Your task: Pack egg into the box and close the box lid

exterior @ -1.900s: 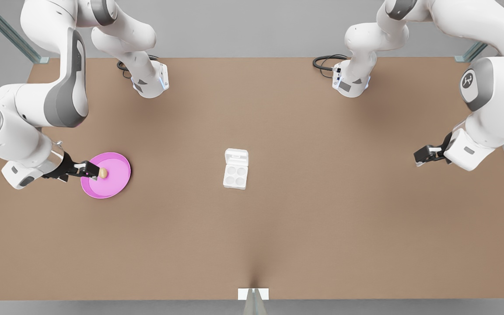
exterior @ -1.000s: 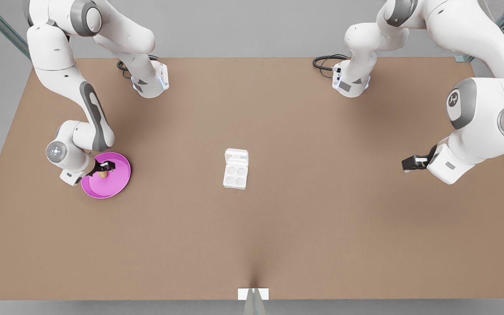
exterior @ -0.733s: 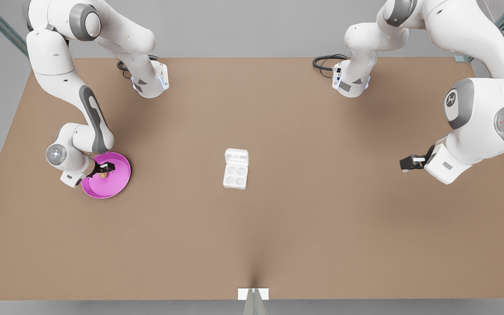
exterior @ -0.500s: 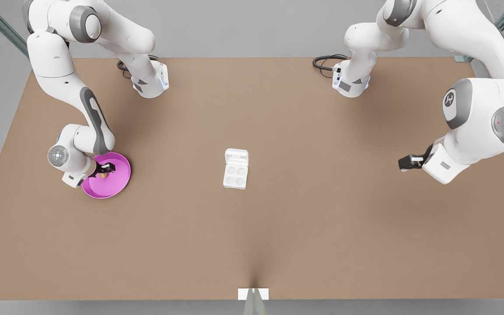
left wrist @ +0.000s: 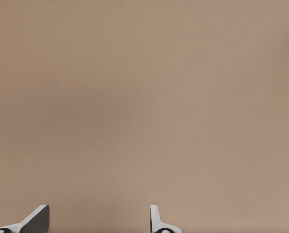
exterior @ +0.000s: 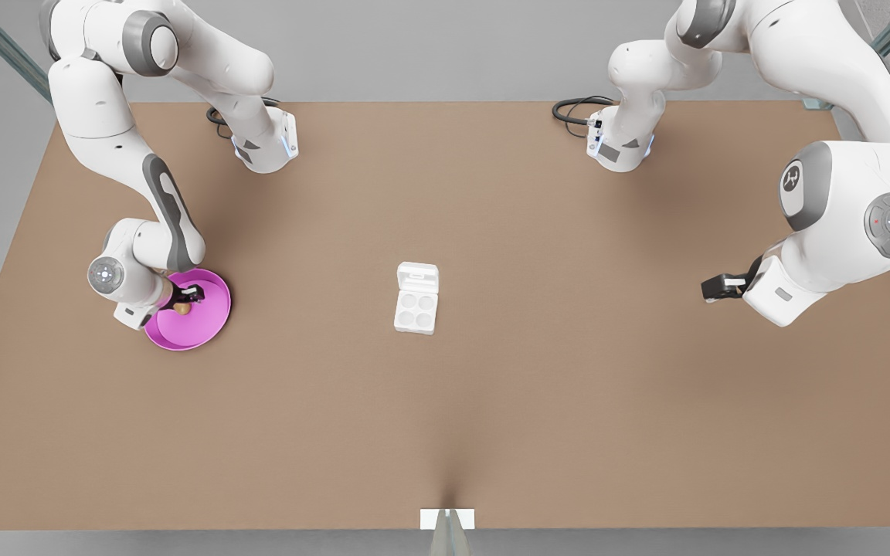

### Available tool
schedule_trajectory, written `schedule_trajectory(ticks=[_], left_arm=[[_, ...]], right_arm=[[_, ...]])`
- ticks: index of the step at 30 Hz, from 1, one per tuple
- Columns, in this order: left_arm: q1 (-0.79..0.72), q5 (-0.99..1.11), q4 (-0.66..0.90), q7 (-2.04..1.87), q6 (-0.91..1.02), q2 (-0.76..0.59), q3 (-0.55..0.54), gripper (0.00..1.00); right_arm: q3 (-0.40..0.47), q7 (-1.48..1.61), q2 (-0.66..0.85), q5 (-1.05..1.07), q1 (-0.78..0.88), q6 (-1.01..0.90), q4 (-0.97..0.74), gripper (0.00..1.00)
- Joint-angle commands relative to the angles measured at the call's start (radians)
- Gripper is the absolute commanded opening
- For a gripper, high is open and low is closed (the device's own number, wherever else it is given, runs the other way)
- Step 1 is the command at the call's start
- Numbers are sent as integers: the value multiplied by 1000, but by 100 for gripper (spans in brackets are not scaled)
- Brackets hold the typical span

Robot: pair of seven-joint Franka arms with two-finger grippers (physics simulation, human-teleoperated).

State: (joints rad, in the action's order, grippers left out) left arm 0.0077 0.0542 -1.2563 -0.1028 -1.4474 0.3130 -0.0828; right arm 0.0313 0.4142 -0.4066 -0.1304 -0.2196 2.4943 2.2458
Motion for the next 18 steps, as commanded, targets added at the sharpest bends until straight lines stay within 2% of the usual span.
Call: schedule_trajectory(ticks=[1,18], left_arm=[[0,0,0,0,1,0,0,100],[0,-1,0,0,15,1,0,100]], right_arm=[[1,0,0,0,0,0,0,63],[-1,2,-6,0,2,0,-5,56]])
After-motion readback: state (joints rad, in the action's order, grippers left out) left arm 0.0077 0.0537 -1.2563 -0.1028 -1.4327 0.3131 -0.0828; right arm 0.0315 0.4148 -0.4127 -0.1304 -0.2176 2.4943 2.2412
